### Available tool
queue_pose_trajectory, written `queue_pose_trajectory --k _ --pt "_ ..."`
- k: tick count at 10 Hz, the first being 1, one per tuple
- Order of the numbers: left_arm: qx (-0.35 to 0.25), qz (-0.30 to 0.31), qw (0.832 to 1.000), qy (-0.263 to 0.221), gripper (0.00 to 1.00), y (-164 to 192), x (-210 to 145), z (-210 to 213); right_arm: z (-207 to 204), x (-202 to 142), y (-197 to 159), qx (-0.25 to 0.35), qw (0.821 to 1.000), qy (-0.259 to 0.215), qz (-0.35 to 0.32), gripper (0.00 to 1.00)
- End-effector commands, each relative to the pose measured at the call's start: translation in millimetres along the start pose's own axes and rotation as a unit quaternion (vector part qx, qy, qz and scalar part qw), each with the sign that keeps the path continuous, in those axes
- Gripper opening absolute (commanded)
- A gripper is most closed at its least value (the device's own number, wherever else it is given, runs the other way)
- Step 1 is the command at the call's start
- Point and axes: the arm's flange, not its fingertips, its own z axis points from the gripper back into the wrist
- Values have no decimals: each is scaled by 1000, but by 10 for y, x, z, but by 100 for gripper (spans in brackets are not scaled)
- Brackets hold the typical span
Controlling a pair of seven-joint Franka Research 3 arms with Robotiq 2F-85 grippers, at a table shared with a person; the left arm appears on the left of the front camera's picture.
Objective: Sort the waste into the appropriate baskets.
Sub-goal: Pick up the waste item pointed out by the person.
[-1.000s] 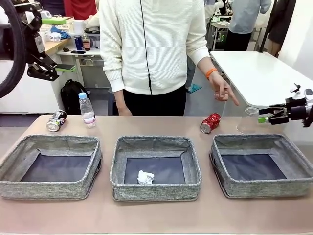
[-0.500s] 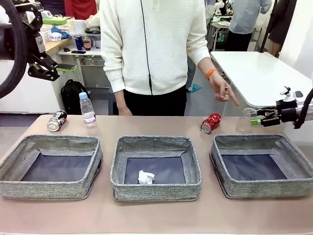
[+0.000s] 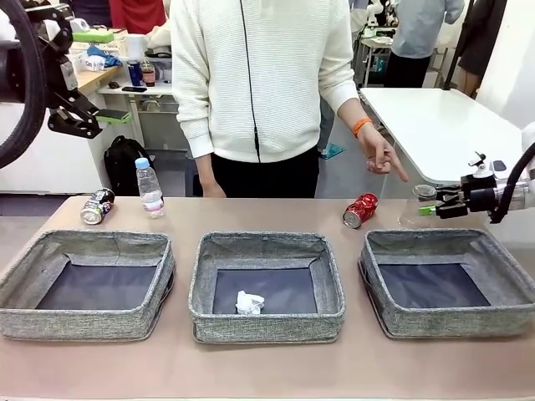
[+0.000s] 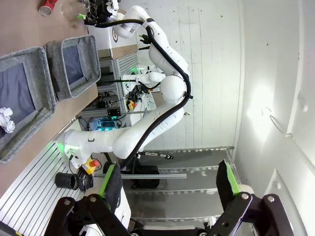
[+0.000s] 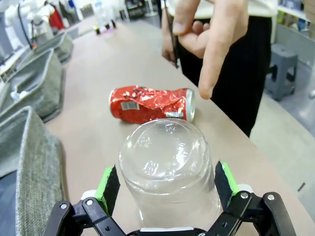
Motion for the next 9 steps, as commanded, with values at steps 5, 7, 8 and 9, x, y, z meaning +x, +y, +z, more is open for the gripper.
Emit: queue_pose_trajectory --k 5,7,8,9 --pt "3 -10 1000 8 100 9 -16 20 -101 24 8 7 999 -32 -2 41" --pt "3 -10 1000 8 100 9 -16 20 -109 13 9 -6 1000 -29 1 36" --pt "3 -10 1000 8 100 9 -16 20 -117 -2 6 -9 1000 -27 1 0" --pt "3 -10 1000 8 100 9 -16 20 -110 -20 -8 -16 1000 -26 2 0"
